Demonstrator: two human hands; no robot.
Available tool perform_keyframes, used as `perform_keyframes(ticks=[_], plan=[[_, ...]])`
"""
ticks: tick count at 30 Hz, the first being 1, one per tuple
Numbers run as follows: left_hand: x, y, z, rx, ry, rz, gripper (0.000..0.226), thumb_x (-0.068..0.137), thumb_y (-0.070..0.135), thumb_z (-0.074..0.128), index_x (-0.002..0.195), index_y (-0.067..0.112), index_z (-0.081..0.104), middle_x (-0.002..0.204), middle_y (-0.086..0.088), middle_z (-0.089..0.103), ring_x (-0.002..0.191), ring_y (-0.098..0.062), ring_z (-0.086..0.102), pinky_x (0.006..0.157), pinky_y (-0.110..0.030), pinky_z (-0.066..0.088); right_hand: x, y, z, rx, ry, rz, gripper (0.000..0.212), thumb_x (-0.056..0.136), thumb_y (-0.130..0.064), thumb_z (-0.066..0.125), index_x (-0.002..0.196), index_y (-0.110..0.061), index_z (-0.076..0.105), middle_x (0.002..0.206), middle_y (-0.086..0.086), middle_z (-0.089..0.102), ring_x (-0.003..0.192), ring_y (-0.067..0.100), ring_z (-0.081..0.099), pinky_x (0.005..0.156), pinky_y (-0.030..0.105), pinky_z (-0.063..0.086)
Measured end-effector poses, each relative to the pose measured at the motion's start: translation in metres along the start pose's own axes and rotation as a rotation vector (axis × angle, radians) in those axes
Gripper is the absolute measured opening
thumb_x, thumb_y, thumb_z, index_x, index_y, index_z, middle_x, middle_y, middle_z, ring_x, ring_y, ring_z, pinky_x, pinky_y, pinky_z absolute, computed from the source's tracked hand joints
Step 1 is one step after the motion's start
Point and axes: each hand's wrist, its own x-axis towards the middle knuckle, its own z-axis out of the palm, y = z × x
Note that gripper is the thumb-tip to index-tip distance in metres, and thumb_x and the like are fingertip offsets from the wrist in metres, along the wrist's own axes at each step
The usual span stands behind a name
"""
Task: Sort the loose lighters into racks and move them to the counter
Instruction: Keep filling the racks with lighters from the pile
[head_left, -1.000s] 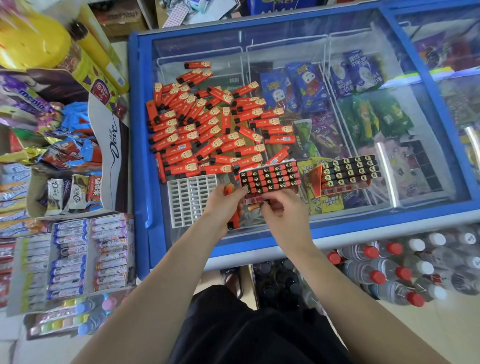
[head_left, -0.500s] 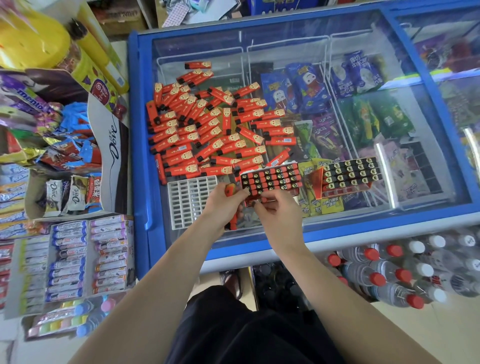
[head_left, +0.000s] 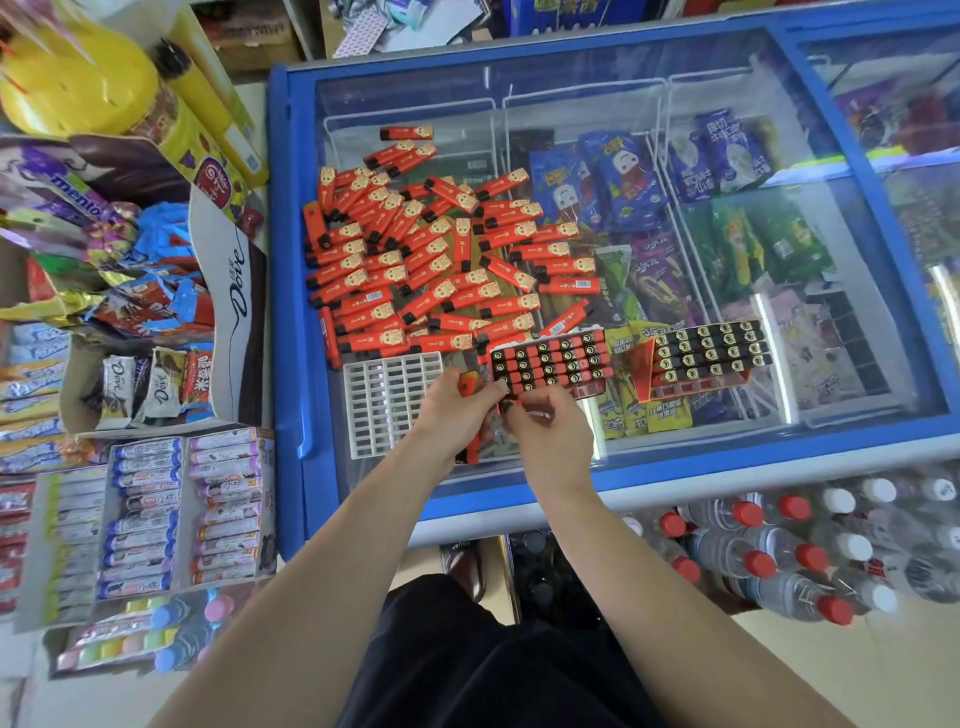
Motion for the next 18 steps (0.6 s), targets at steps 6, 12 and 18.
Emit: perform_keyframes(ticks=[6,12,18], plan=[[-0.002,0.002,-0.003,0.01,-0.023,-0.026,0.025,0.098,0.026,0.072,0.109,0.01,0.056,0.071,-0.005,0.061,0.051,-0.015,0.057,0.053,-0.027,0.054,0.009,0.007,0.003,0.194,0.001,0.284,0.022,0.086,-0.019,0.077,0.097,-0.001,0.069,0.076,0.005,0.076,0.075,0.021,0.075,0.088,0.045,0.061],[-0.004,0.002,0.002,-0.16,-0.006,-0.073,0.021,0.1,0.015,0.064,0.113,0.002,0.055,0.07,-0.007,0.063,0.059,-0.022,0.061,0.07,-0.044,0.059,0.005,-0.001,-0.008,0.24,-0.168,0.349,0.031,0.093,-0.029,0.07,0.109,-0.005,0.061,0.077,0.006,0.066,0.067,0.018,0.065,0.069,0.036,0.062],[-0.016,0.0,0.005,-0.618,0.004,-0.176,0.009,0.107,0.006,0.045,0.115,0.005,0.05,0.084,-0.013,0.066,0.071,-0.023,0.073,0.065,-0.035,0.064,-0.019,-0.005,-0.01,0.303,-0.389,0.327,0.026,0.093,-0.001,0.07,0.111,-0.001,0.051,0.085,0.026,0.07,0.064,0.03,0.066,0.065,0.036,0.063]])
